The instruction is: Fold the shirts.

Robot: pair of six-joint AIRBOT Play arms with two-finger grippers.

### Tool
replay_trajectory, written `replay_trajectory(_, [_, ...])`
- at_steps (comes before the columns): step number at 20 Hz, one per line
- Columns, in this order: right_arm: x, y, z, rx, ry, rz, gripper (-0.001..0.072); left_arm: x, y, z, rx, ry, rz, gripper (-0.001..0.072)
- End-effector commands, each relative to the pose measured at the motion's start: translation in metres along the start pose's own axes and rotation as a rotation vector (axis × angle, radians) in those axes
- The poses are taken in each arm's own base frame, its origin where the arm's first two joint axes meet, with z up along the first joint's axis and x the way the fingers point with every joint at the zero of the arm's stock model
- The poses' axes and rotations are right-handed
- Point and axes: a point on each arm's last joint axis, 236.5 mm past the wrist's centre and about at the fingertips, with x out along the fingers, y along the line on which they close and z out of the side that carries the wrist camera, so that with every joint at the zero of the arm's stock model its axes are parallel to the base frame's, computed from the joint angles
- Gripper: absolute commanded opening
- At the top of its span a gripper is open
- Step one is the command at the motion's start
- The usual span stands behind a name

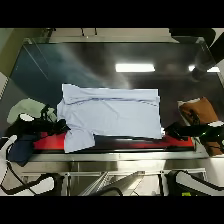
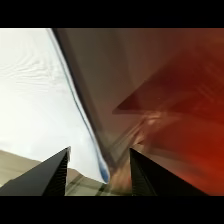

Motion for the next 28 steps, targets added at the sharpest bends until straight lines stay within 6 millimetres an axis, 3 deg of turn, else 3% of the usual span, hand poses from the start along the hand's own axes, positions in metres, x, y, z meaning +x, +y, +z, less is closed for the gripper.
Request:
replay_trajectory(1, [0.02, -0.007, -0.014, 0.0, 0.079, -0.002, 0.0435, -0.002, -0.011, 0.003, 0.002, -0.004, -0.042, 0.0063])
replay_trajectory(4, [0.037, 0.003, -0.028, -0.062, 0.154, -0.009, 0.0433, -0.002, -0.014, -0.001, 0.011, 0.015, -0.052, 0.0023])
replay_trajectory(5, [0.04, 0.006, -0.03, -0.081, 0.165, -0.011, 0.0359, -0.002, -0.014, -0.002, 0.012, 0.019, -0.054, 0.0023])
replay_trajectory(6, [0.041, 0.01, -0.031, -0.098, 0.174, -0.012, 0.0226, -0.002, -0.015, -0.004, 0.012, 0.026, -0.057, 0.0023])
replay_trajectory(7, [0.041, 0.014, -0.031, -0.11, 0.18, -0.007, 0.0221, -0.002, -0.016, -0.005, 0.014, 0.033, -0.061, 0.0022])
replay_trajectory(8, [0.039, 0.021, -0.029, -0.109, 0.178, 0.015, 0.0165, -0.003, -0.017, -0.007, 0.021, 0.038, -0.063, 0.0022])
replay_trajectory(9, [0.037, 0.031, -0.025, -0.12, 0.173, 0.05, 0.0019, -0.006, -0.019, -0.008, 0.031, 0.039, -0.067, 0.0022])
replay_trajectory(13, [0.013, 0.056, -0.018, -0.171, 0.153, 0.08, 0.0018, -0.036, -0.044, -0.018, 0.115, 0.009, -0.088, 0.0021])
replay_trajectory(15, [0.003, 0.041, -0.024, -0.138, 0.158, -0.025, 0.0017, -0.054, -0.056, -0.033, 0.125, 0.018, -0.091, 0.0021])
replay_trajectory(18, [-0.021, 0.001, -0.038, -0.085, 0.185, -0.254, 0.0017, -0.078, -0.053, -0.062, 0.144, 0.052, -0.015, 0.0021])
replay_trajectory(19, [-0.029, -0.001, -0.038, -0.086, 0.164, -0.286, 0.0017, -0.086, -0.05, -0.068, 0.143, 0.042, 0.021, 0.0021])
replay_trajectory(22, [-0.045, 0.013, -0.031, -0.134, 0.071, -0.29, 0.0017, -0.107, -0.059, -0.075, 0.188, -0.032, 0.045, 0.0022])
replay_trajectory(25, [-0.05, 0.025, -0.015, -0.17, -0.026, -0.27, 0.0017, -0.115, -0.064, -0.064, 0.205, -0.113, 0.05, 0.0021])
replay_trajectory(28, [-0.048, 0.073, 0.019, -0.275, -0.142, -0.096, 0.0017, -0.12, -0.071, -0.034, 0.222, -0.112, 0.041, 0.0022])
